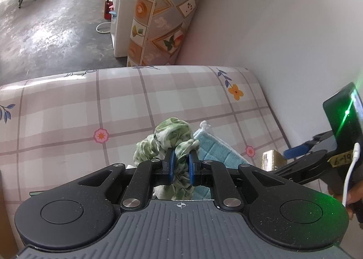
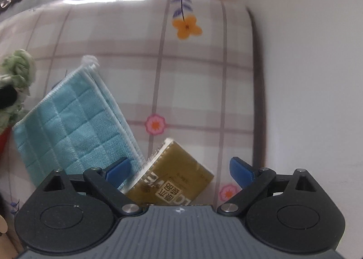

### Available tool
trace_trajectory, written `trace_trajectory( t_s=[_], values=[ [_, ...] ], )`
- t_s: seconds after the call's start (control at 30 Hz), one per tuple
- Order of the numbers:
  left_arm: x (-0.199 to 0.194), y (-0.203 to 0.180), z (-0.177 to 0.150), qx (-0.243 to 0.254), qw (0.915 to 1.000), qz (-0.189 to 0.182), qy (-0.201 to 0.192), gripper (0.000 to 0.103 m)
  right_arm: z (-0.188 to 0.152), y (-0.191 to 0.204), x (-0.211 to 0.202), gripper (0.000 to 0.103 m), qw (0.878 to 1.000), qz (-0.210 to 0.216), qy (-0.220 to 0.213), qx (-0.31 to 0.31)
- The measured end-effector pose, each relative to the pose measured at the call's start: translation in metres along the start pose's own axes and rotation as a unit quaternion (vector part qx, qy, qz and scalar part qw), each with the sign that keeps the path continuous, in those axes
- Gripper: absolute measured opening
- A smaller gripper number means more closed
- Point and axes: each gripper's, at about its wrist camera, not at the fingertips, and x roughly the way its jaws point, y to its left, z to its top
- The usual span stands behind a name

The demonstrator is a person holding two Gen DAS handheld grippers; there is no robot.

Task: Organize soft objects
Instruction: 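Lift the scrunchie with the left tool while the right tool grasps the gold tissue pack, then drop the scrunchie into the box from the left tool while the right tool carries the tissue pack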

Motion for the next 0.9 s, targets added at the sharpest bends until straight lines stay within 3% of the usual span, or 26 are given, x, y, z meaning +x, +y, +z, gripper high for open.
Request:
trace_trajectory(
  t_s=[0.07,0.13,0.23,0.3,0.4,0.53,0.57,0.63,0.9],
  values=[
    [-0.001,0.0,0.0,0.0,1.0,0.002,-0.001,0.011,-0.001,0.004,0.0,0.087,1.0,0.017,0.002,-0.007],
    [-0.001,0.0,0.0,-0.001,1.0,0.004,-0.001,0.011,-0.004,0.011,-0.006,0.074,0.999,0.025,-0.01,-0.021],
    [-0.002,0.001,-0.001,-0.001,1.0,0.005,-0.002,0.011,-0.013,0.025,-0.021,0.074,0.996,0.056,-0.041,-0.047],
    [-0.002,0.001,-0.002,-0.001,1.0,0.007,-0.001,0.011,-0.018,0.032,-0.025,0.075,0.996,0.047,-0.051,-0.059],
    [-0.003,0.001,-0.002,0.0,1.0,0.01,-0.001,0.011,-0.024,0.033,-0.021,0.079,0.997,0.021,-0.049,-0.047],
    [-0.004,0.0,-0.002,0.002,0.9999,0.012,-0.003,0.011,-0.023,0.022,-0.017,0.079,0.999,0.035,-0.032,-0.021],
    [-0.004,-0.001,-0.002,0.003,0.9999,0.014,-0.004,0.011,-0.025,0.021,-0.016,0.078,0.998,0.042,-0.031,-0.018],
    [-0.006,-0.001,-0.002,0.003,0.9999,0.015,-0.006,0.011,-0.025,0.021,-0.013,0.057,0.998,0.057,-0.034,-0.015],
    [-0.039,-0.011,-0.008,0.015,0.9992,0.017,-0.034,0.011,-0.059,0.025,-0.064,0.056,0.99,0.046,-0.13,-0.025]
  ],
)
